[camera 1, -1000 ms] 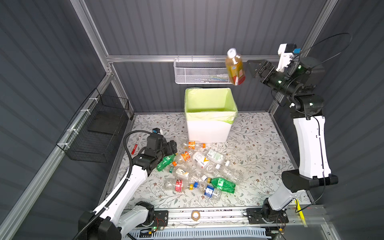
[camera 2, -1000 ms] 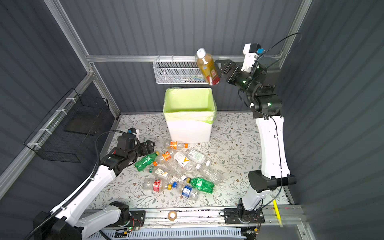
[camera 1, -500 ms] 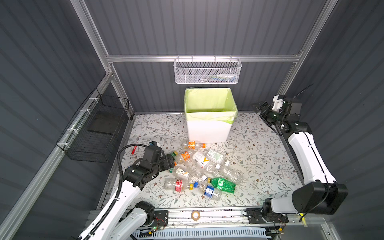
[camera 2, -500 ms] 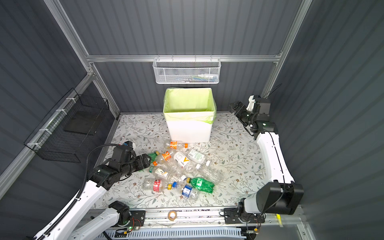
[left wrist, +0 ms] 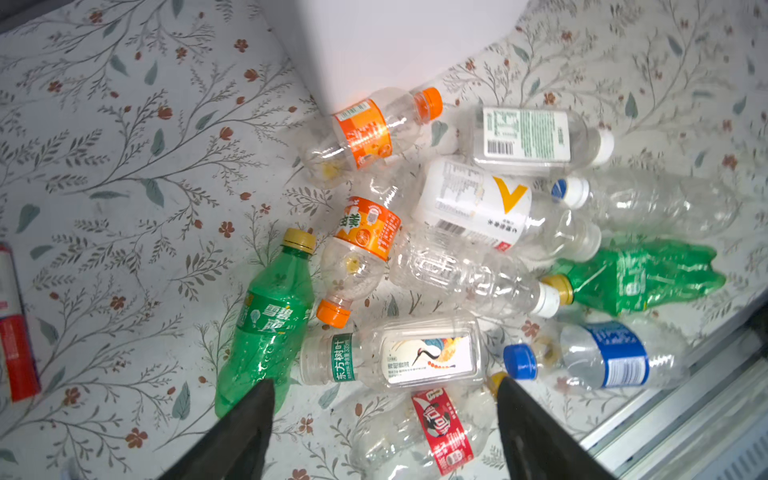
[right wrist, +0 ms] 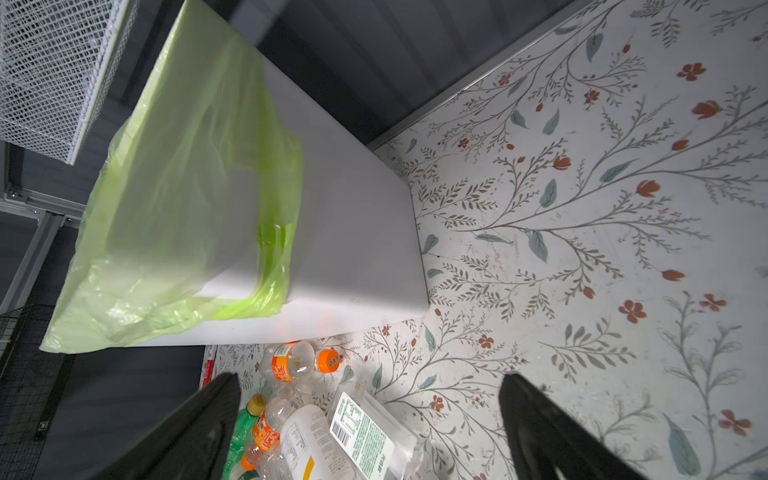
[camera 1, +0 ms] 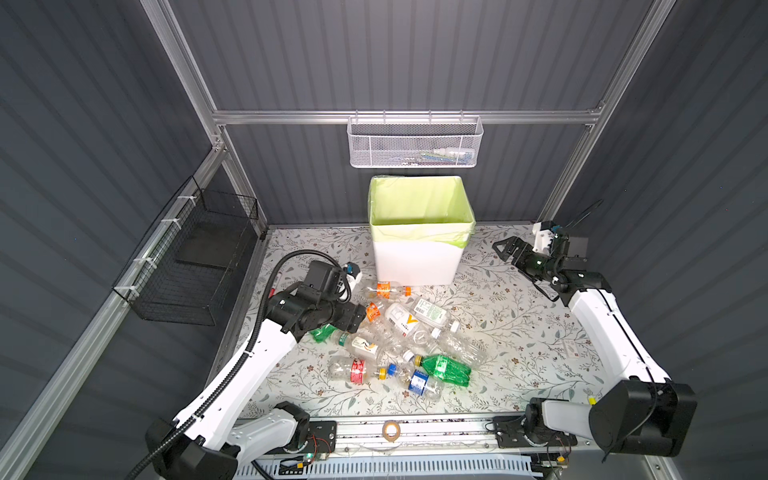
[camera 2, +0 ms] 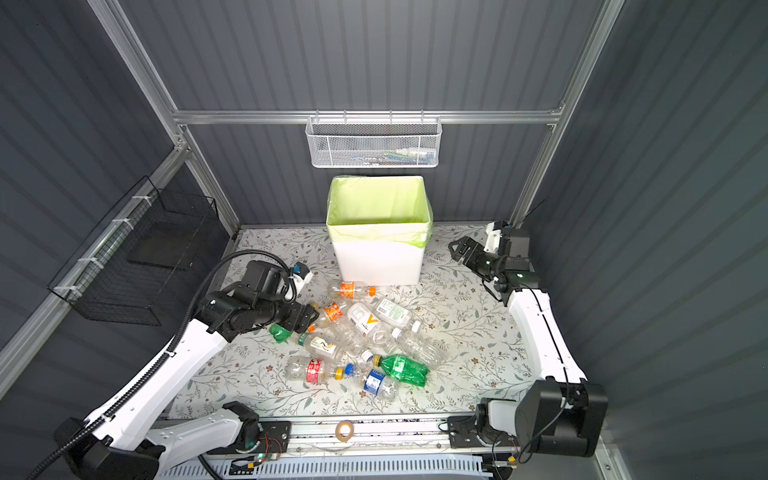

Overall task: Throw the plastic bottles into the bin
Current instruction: 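Grasp the clear yellow-capped red-label bottle with the left gripper while the right arm withdraws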

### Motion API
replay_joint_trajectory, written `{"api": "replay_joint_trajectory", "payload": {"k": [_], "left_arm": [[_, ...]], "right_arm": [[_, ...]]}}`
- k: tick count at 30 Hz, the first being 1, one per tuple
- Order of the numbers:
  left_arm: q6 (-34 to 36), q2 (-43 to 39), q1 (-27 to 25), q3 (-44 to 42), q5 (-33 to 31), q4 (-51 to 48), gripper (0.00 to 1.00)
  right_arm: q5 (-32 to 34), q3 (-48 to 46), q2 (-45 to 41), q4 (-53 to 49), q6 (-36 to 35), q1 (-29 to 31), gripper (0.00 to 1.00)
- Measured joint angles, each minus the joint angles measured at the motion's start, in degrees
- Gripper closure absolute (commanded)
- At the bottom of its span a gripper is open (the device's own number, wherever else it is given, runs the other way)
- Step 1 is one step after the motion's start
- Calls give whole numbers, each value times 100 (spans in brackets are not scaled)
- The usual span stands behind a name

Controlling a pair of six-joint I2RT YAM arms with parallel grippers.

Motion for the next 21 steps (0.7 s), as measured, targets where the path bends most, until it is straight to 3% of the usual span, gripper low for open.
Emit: {"api": "replay_joint_trajectory", "payload": {"k": [5,12,21], "left_arm": [[1102,116,-758,-122,-173,-540,18],[1707,354,-1550,-859,-621,-1045,18],[2087,498,-1768,-1502,-669,-870,18]], "right_arm": [[-22,-374,-72,127,-105,0,1],[-59,-448,59,170,-236,0,1],[-50,-448,101,214,-299,0,1]]}}
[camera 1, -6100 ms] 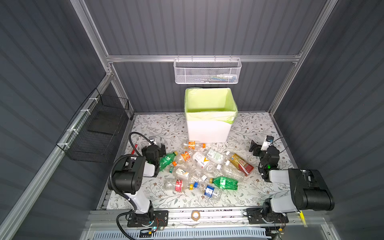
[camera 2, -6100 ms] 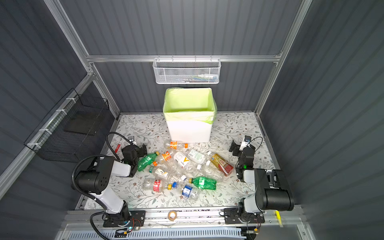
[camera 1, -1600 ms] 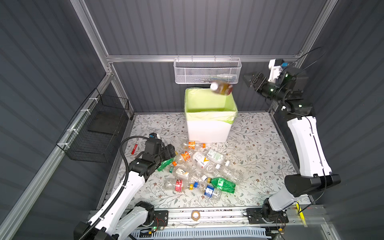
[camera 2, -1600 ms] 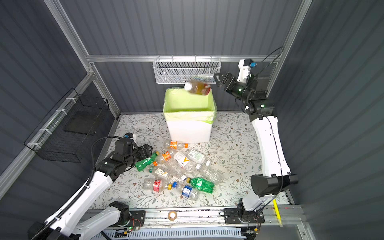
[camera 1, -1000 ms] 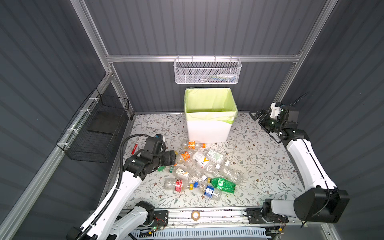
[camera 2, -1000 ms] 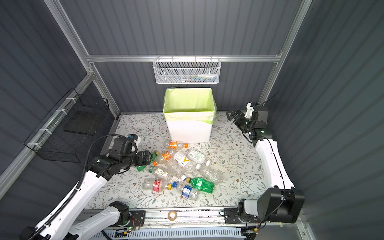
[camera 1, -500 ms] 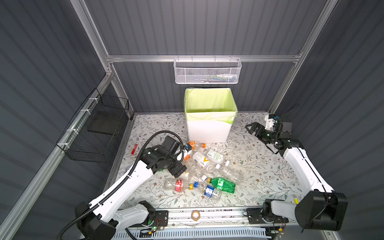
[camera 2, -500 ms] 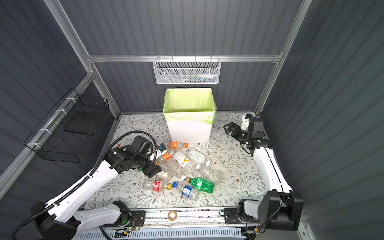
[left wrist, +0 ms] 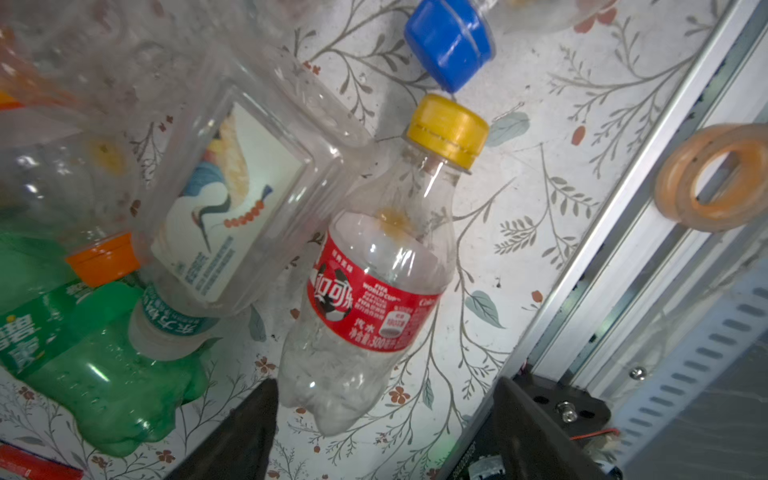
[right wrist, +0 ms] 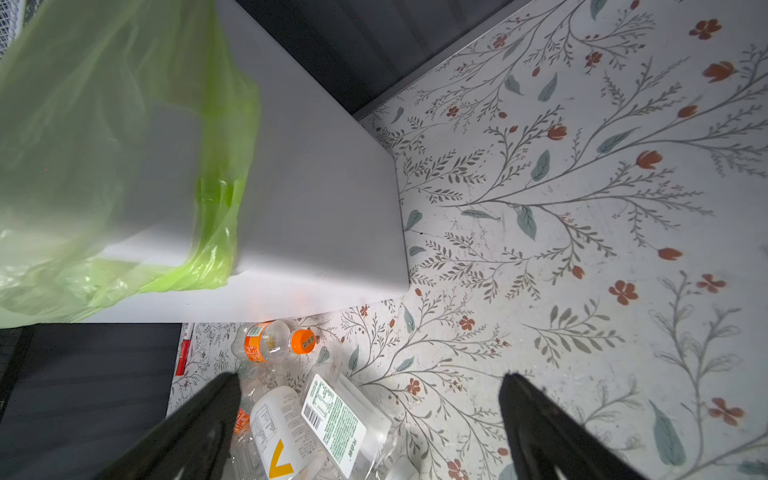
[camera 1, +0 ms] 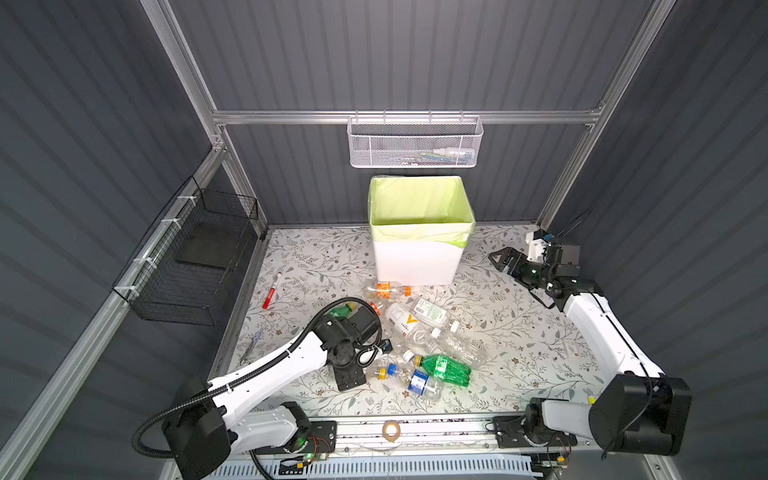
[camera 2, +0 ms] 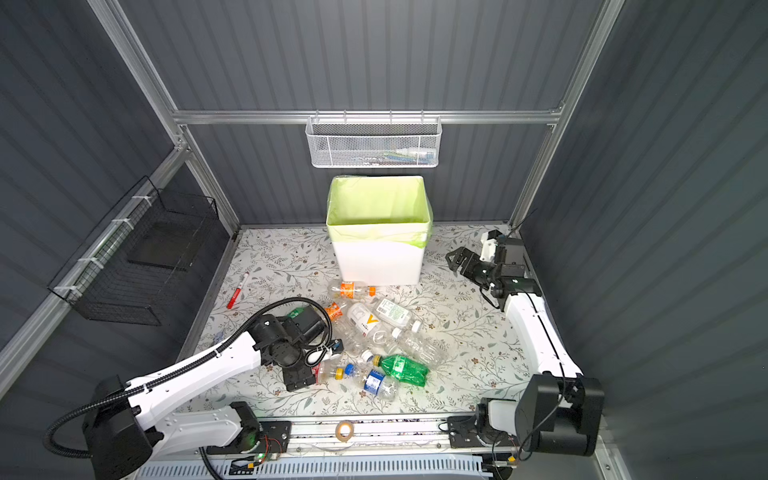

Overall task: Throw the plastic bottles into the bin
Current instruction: 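Grasp the clear yellow-capped red-label bottle with the left gripper while the right arm withdraws, then lift the red-label bottle with the left gripper and carry it over the bin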

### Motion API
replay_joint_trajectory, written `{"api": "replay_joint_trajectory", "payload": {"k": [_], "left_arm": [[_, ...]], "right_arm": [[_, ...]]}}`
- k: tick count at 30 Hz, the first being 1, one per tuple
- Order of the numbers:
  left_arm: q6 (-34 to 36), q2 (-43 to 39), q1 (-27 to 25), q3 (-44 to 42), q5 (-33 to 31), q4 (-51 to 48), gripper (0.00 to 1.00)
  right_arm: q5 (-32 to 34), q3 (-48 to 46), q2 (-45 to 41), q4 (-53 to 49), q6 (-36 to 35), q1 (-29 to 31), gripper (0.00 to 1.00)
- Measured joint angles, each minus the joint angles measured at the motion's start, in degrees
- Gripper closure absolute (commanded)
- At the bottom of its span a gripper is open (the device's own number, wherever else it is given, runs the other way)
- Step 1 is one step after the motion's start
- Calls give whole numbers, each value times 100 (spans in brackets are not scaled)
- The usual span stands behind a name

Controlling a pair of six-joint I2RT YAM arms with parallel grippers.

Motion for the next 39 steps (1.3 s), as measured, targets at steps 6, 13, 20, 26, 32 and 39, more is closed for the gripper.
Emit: {"api": "replay_joint_trajectory", "payload": {"k": [6,13,20,26,32,39], "left_arm": [[240,258,-4,-247,4,365,18],[354,612,-4,-452,2,756,20],[446,861,-79,-638,0,949,23],[501,955,-195,-662,35,1014,37],[428,737,-197,-675,109,1064,46],[92,55,-197,-640,170,1038,46]], "right_arm": [[44,-2,72,15,-15,0,1],[85,-26,72,48,-39,0,1],[192,-210,72,94,-42,0,1],[216,-343,74,175,-39,-4,1],[258,-348,74,184,-39,-15,1],[284,-356,74,197,-33,-44,1]]}}
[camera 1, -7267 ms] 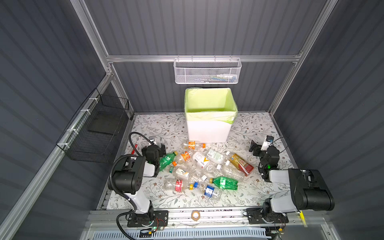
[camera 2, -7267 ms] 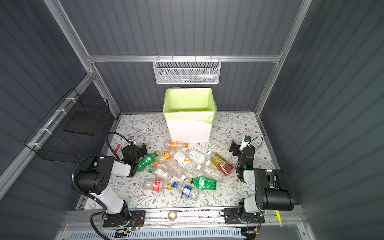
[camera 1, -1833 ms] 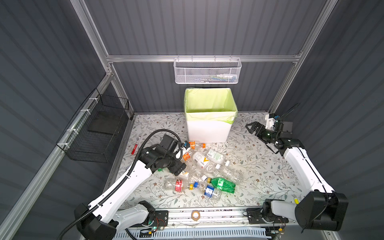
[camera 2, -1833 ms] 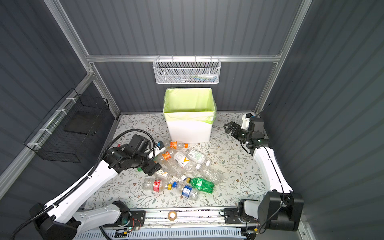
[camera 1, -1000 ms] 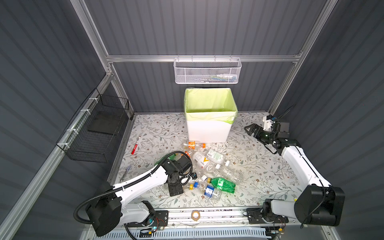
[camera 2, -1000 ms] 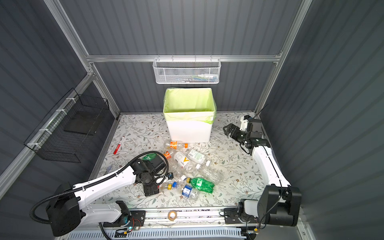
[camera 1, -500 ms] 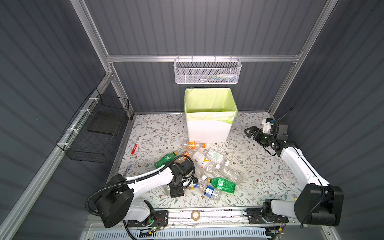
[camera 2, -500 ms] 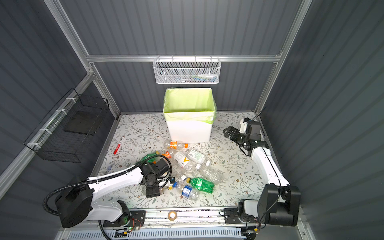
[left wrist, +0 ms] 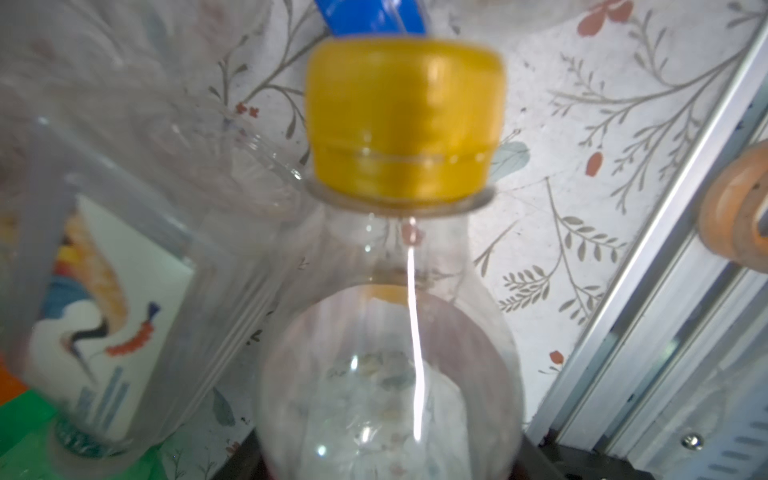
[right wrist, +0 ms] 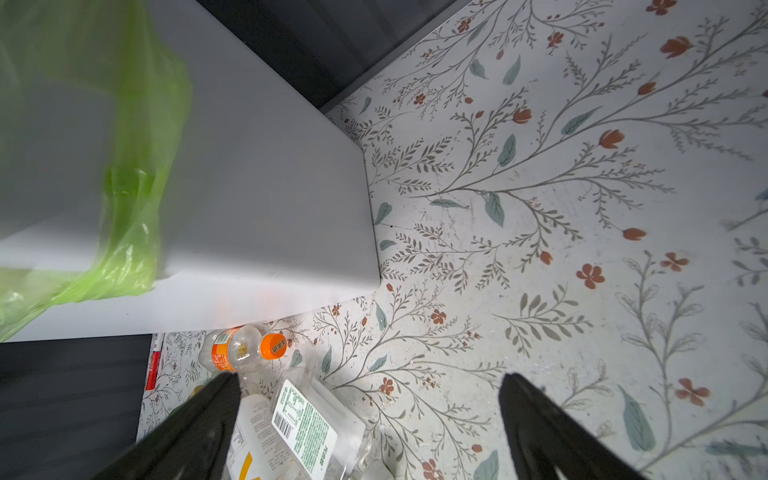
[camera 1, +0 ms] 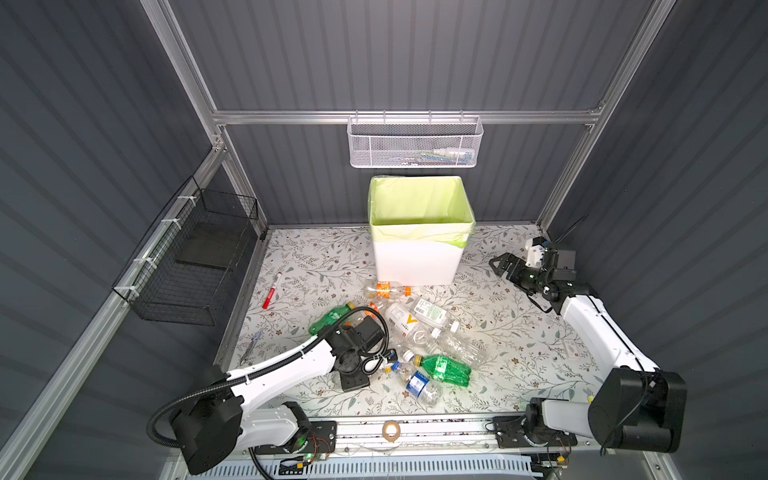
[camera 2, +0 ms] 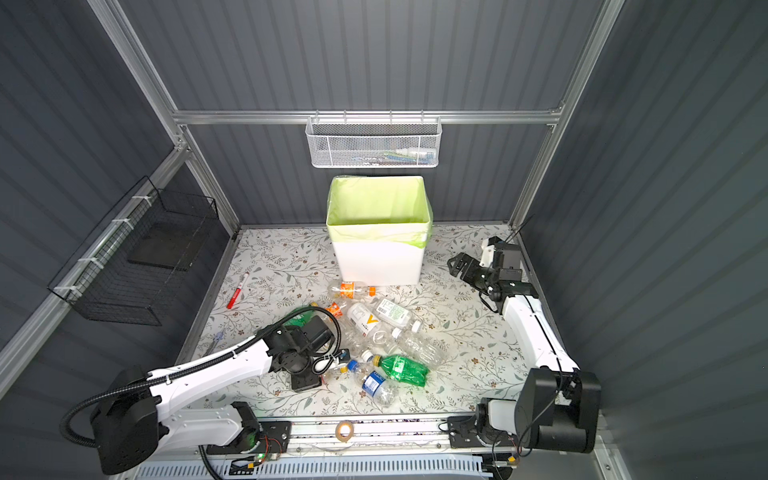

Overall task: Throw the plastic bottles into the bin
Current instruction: 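Lift the red-label bottle with the left gripper and carry it over the bin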

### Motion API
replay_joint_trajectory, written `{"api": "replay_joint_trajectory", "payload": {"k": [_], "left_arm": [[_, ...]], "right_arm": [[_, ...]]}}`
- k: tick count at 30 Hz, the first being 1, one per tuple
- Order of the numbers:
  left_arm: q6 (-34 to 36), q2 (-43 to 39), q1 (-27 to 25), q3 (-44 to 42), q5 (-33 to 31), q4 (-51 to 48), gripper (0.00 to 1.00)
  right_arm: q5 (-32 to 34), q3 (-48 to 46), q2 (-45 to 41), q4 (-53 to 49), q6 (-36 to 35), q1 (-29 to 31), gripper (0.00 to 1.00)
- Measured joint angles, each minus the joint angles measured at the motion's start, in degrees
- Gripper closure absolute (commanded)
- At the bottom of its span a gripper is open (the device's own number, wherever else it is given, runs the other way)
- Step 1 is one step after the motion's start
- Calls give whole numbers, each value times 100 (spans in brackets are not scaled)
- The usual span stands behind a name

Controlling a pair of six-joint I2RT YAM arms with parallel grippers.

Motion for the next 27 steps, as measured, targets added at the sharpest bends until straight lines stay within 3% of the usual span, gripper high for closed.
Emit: {"api": "replay_joint_trajectory", "payload": {"k": [6,12,17,22,27], "left_arm": [[-621,-636,4,505,-245,170,45],[-1941,-651,579,890,-13,1069,46],[-3617,-1174,634,2,179,2476,46],[-5132,-1869,636,-828,114,3272,42],[-5877,-2111,634,-1032,-120,3534,40]], "right_arm": [[-9,-160,4,15,101,-24,1],[-11,-212,20,15,149,-57,1],[-9,-212,20,-70,144,-66,1],[-9,-289,7,-87,144,-83,1],[-87,-404,31,-96,146,-83,1]]}}
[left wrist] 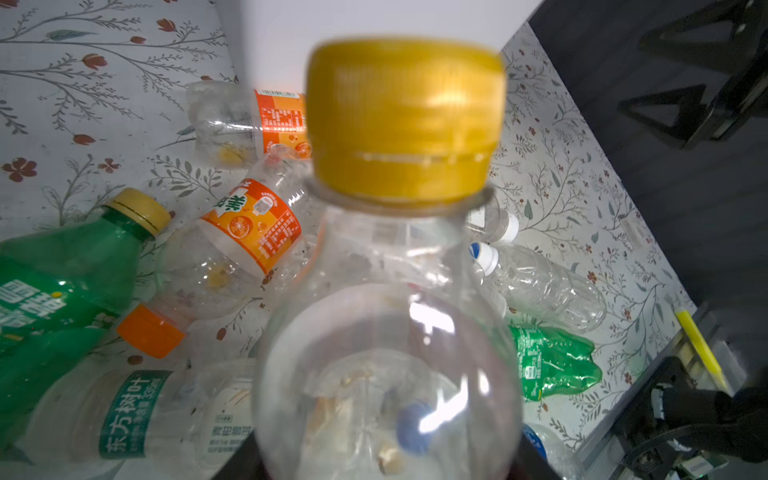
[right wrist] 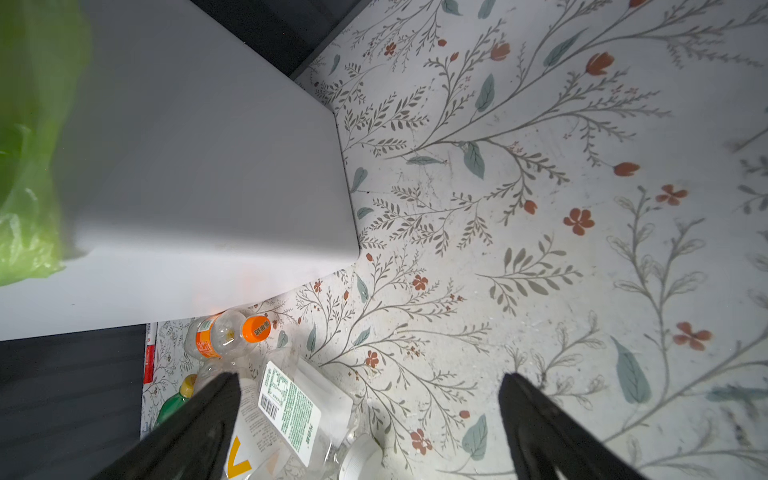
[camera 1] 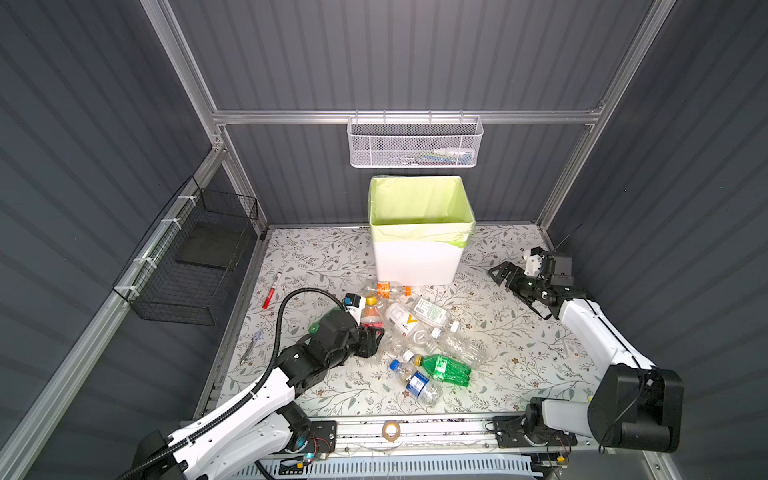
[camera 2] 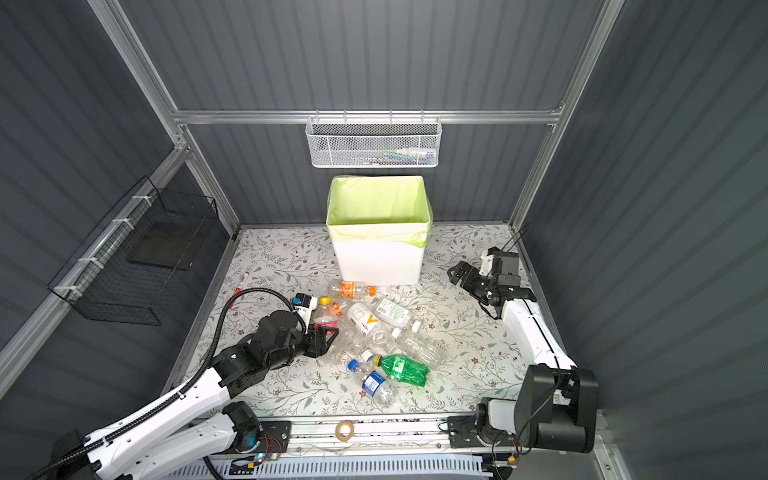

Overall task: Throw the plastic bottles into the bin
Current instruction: 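Lift the red-label bottle with the left gripper and carry it over the bin, then open the left gripper to drop the bottle into the bin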

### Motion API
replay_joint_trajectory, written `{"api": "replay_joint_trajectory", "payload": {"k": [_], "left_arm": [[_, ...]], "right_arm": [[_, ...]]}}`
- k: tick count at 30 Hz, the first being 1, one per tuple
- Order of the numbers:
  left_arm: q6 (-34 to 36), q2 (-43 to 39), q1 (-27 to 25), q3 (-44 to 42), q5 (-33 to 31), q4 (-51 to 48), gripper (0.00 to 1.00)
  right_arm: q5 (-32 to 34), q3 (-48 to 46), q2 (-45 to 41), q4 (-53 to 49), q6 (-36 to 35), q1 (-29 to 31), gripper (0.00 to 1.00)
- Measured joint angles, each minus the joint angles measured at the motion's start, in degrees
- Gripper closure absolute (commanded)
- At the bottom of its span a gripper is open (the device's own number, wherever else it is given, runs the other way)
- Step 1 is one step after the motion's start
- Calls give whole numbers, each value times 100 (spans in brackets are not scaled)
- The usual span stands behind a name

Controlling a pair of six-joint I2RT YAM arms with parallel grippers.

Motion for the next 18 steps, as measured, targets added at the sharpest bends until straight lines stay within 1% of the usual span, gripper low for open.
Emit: {"api": "replay_joint_trajectory", "payload": {"k": [2,3,5,6,8,9,10,11,13,14,15,16,17,18], "left_arm": [[-44,46,2,122,-98,35,41],[9,168,17,330,-160,2,44],[262,697,90,1233,-256,-267,48],[527,1207,127,2146,-332,-501,48],[1062,2151,164,3893,-439,-555,34],[1425,2664,184,4865,-483,-560,12],[1799,3220,199,5952,-566,-551,0],[2105,3674,208,6824,-664,-531,0],[2726,4728,262,8839,-940,-450,0],[2944,5156,280,9711,-1084,-431,0],[3143,5499,291,10384,-1222,-269,0],[3292,5604,323,10653,-1357,-120,0],[3377,5545,369,10603,-1453,-24,0],[3447,5375,422,10332,-1541,164,0]], "right_arm": [[-33,-2,59,-4,-2,-2,1],[-44,-4,92,-7,-2,-2,1],[-76,-4,144,-15,-2,-2,1],[-98,-4,162,-22,-2,-2,1],[-155,-2,162,-26,0,-2,1],[-184,4,162,-22,0,-2,1],[-210,11,162,-22,2,0,1],[-247,17,162,-22,7,0,1],[-310,33,162,-17,33,0,1],[-326,33,155,-15,66,2,1],[-337,26,129,-15,103,4,1],[-341,0,83,9,129,4,1],[-339,-35,26,31,155,4,1],[-348,-90,-68,46,179,4,1]]}}
